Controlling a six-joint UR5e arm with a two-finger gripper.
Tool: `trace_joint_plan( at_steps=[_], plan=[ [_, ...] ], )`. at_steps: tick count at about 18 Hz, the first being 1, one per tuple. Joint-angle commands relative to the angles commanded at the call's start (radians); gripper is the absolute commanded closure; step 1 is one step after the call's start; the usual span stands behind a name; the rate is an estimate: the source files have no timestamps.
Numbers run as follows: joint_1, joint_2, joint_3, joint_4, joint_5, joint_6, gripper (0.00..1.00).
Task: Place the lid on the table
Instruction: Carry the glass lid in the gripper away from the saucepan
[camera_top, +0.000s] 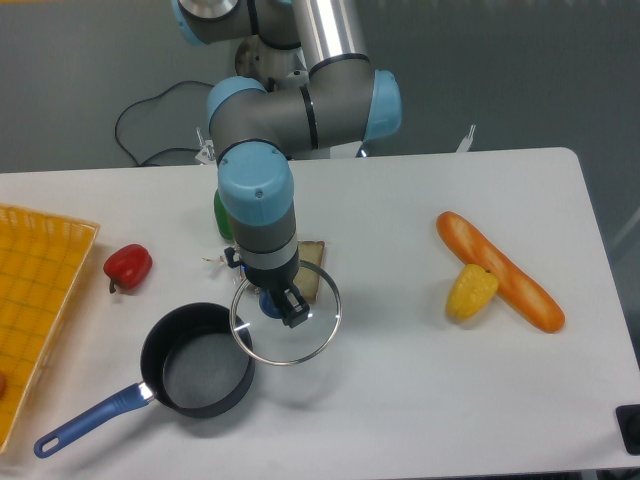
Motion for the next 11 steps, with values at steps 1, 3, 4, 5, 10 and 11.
trace_joint_plan(
  at_steps=[1, 3, 4, 5, 10, 11],
  plan=[
    [0.0, -0.001, -0.005, 0.002, 0.002, 0.003, 0.64],
    [0.005, 0.002, -0.014, 0.006, -0.003, 0.003, 0.64],
    [0.005, 0.002, -0.012, 0.006, -0.005, 0.002, 0.64],
    [0.005, 0.002, -0.011, 0.008, -0.005, 0.002, 0.64],
    [0.029, 0.0, -0.006, 0.009, -0.002, 0.003, 0.64],
    [0.029, -0.003, -0.006, 0.009, 0.0, 0.003, 0.64]
  ],
)
